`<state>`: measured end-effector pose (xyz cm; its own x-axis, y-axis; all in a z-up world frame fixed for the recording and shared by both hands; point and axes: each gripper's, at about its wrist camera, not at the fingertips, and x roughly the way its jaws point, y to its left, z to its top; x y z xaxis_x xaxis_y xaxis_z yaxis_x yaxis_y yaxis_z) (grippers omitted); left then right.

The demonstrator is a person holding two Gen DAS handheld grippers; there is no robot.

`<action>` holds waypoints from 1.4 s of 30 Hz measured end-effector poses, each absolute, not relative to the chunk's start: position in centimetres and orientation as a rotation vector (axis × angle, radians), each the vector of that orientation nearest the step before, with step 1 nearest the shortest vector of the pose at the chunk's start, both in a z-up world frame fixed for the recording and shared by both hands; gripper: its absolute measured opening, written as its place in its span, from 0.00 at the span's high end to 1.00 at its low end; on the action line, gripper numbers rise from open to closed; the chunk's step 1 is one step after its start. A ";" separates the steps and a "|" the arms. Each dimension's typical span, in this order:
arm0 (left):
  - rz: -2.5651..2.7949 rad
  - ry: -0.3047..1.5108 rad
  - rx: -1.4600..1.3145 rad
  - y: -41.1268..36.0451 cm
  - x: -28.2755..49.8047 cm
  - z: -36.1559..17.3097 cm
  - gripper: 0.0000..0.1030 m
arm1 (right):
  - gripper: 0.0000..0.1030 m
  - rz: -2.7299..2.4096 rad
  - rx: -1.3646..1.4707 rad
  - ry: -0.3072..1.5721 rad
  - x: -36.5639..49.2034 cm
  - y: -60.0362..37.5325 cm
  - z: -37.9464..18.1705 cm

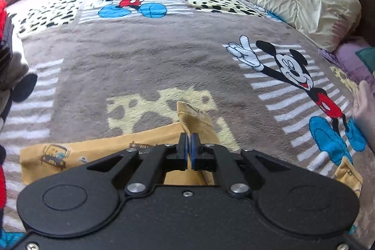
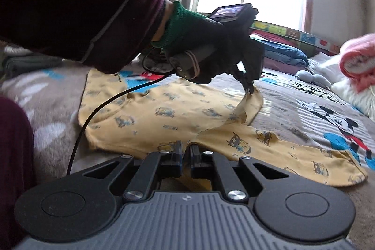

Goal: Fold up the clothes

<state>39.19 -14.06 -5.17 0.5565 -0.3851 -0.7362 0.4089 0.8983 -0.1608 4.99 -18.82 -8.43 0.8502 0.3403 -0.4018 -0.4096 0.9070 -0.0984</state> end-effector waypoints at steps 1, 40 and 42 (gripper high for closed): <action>-0.470 0.859 0.016 -13.7 39.2 -5.4 0.99 | 0.92 0.404 -0.199 0.394 5.0 -18.4 -8.5; -0.951 0.708 0.708 -32.5 18.2 -3.7 0.52 | 0.79 0.436 -0.281 0.450 5.3 -16.0 -11.0; -0.947 0.716 0.744 -33.6 17.7 -4.4 0.52 | 0.78 0.436 -0.278 0.449 5.3 -16.1 -11.0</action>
